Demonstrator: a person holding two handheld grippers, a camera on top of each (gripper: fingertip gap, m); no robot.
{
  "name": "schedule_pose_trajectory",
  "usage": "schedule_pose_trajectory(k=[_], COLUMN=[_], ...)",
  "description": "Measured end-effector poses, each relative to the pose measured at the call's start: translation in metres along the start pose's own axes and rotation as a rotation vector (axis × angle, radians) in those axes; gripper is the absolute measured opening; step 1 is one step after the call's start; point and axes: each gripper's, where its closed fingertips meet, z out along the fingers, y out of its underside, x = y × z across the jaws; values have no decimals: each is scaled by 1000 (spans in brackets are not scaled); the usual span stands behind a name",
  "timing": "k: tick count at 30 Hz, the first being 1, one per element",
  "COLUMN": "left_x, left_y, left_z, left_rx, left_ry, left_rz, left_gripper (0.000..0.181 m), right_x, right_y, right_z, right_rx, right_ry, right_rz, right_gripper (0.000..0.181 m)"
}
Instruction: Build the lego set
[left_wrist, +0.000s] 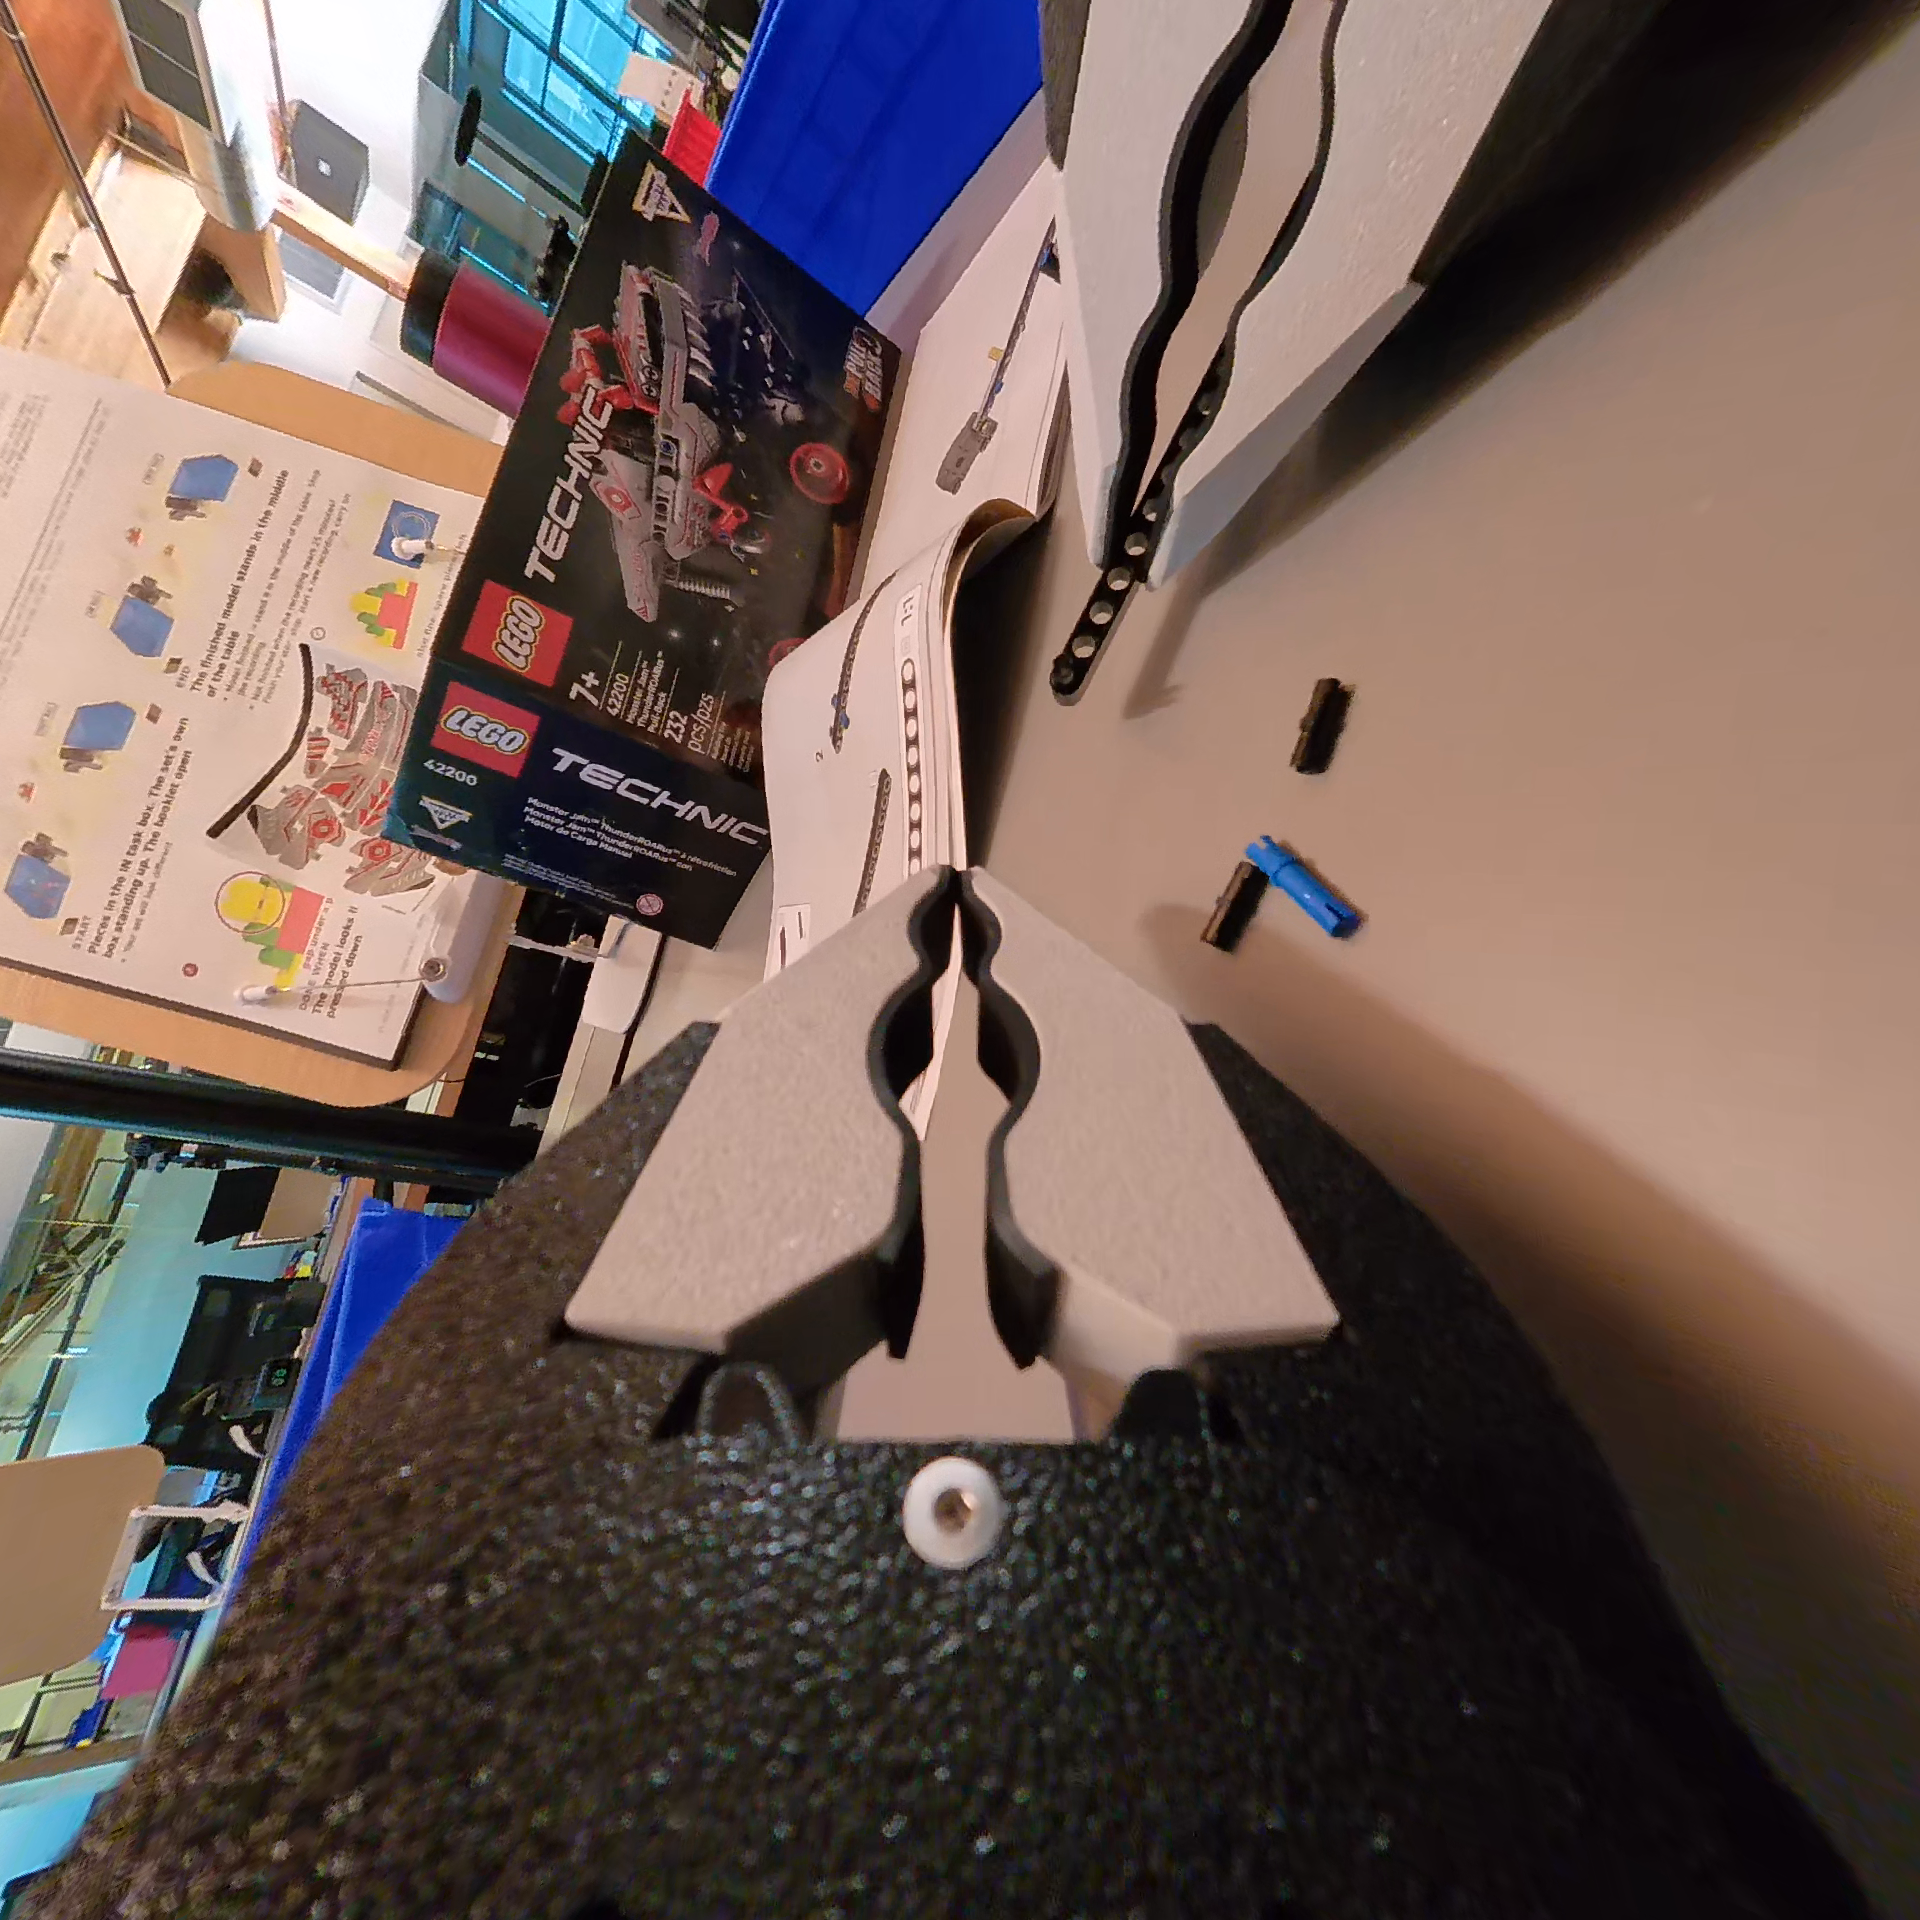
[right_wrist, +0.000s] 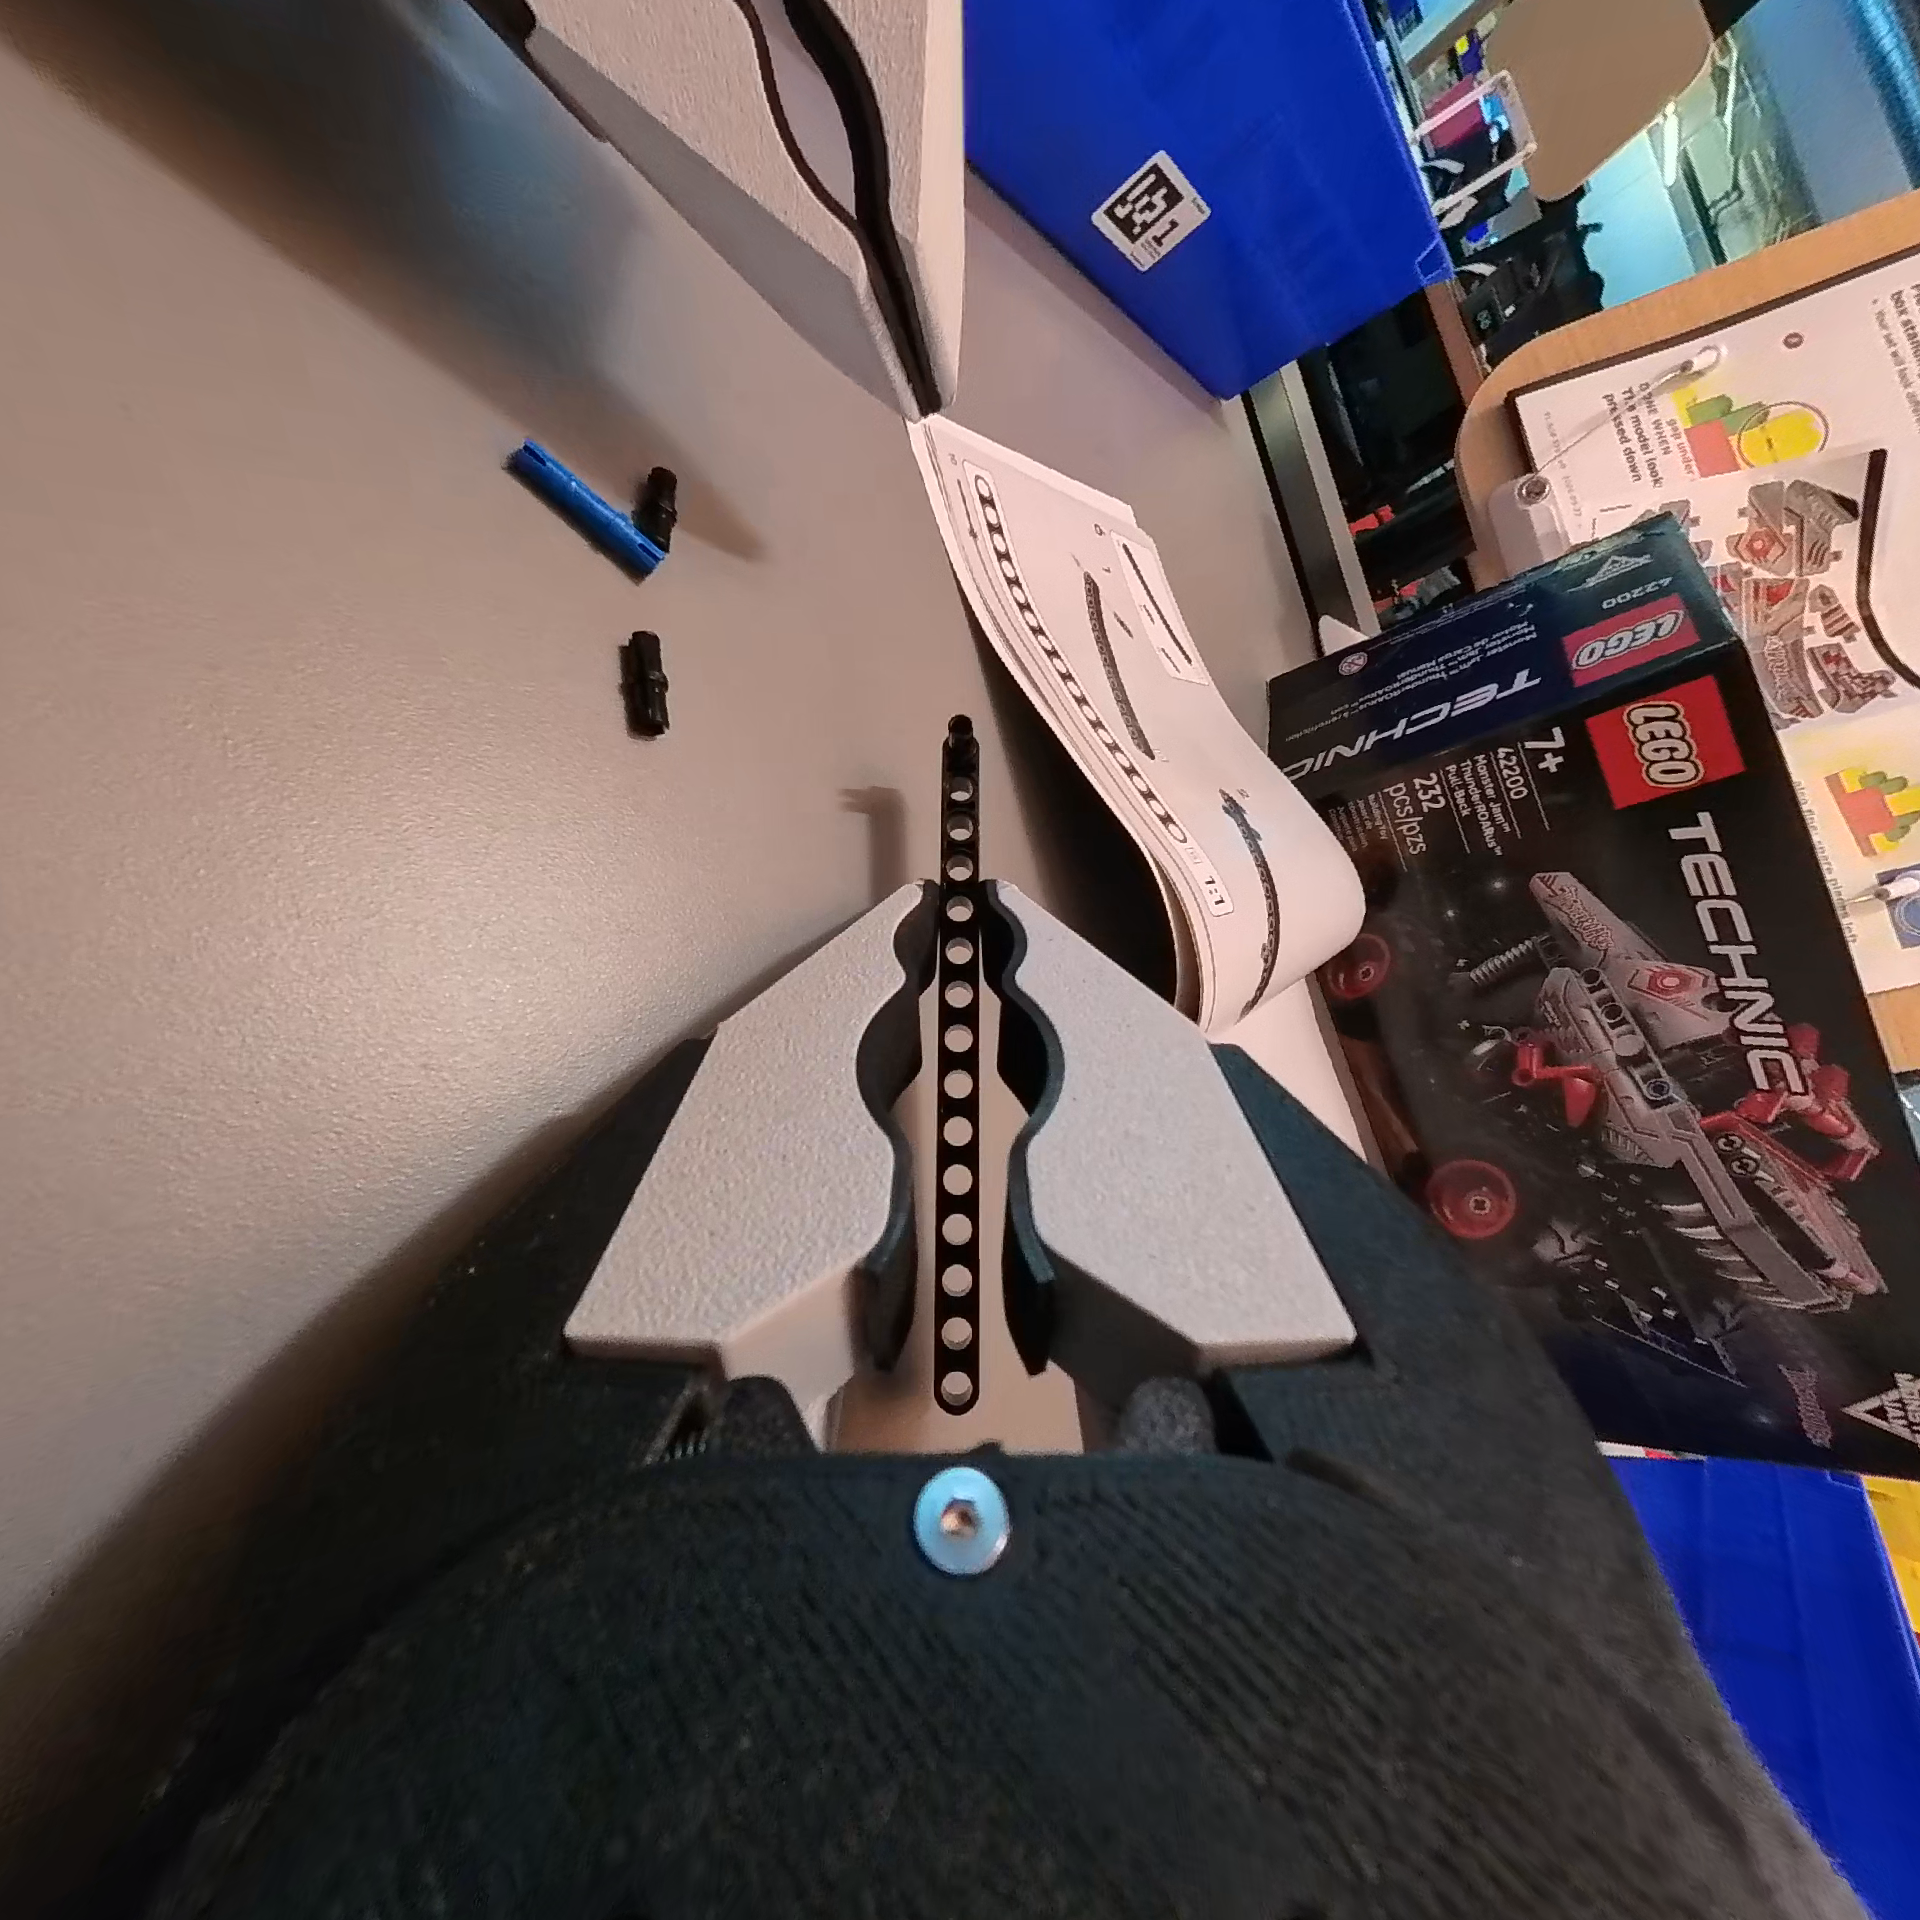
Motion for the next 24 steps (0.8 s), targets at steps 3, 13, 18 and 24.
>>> schedule_pose_trajectory(k=[3,13,18,24], left_x=[1,5,7,8], left_y=[2,6,6,6], left_z=[1,4,5,5], left_rx=[-1,-9,-11,-12], left_ry=[10,40,50,52], left_rz=[-11,-25,-24,-16], left_gripper=[0,0,0,0], right_x=[1,1,1,2], right_y=[0,1,0,1], right_z=[0,1,1,1], right_rx=[2,6,6,6], right_ry=[-4,-15,-16,-17], right_rz=[8,22,24,24], right_gripper=[5,5,5,5])
